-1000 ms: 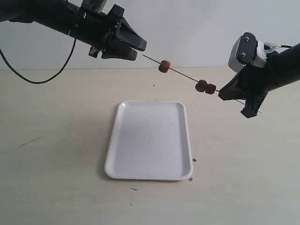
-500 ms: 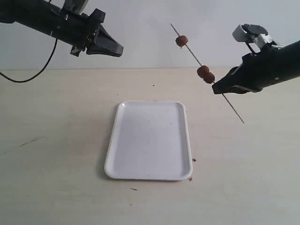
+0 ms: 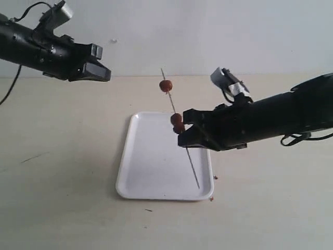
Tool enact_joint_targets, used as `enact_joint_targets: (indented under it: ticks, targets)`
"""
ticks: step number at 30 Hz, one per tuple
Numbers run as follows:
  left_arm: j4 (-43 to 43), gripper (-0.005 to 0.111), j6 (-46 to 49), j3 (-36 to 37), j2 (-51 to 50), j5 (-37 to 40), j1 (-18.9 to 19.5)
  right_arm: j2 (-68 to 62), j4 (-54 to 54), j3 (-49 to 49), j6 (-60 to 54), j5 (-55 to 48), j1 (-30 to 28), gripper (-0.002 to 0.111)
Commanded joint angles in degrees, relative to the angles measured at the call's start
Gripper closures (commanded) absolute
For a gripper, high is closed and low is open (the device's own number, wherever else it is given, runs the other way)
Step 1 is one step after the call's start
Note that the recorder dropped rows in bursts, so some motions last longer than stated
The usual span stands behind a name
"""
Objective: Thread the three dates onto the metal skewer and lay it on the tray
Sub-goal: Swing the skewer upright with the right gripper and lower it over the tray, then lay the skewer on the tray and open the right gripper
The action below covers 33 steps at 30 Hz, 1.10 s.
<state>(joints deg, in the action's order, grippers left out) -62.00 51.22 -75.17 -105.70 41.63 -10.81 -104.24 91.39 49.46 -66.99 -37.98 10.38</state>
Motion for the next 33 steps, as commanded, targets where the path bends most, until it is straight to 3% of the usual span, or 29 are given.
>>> enact_joint_targets:
  ticks: [1, 5, 8, 33]
  targets:
    - [-3.12, 0.107, 10.27, 11.04, 7.62, -12.79, -2.13, 0.12, 4.94, -0.38, 6.05, 10.23, 7.02, 0.108]
    - [-4.23, 0.107, 12.03, 16.45, 12.00, -20.04, -2.44, -0.46, 5.50, -0.38, 14.04, 21.52, 11.81, 0.108]
    - [-4.35, 0.107, 12.03, 17.35, 13.97, -20.87, -2.44, -1.48, 6.03, -0.38, 16.56, 24.60, 13.44, 0.108]
    - [-9.30, 0.107, 14.93, 17.35, 15.33, -16.45, -2.44, -10.58, 6.99, 4.73, 13.00, 19.18, 13.58, 0.106]
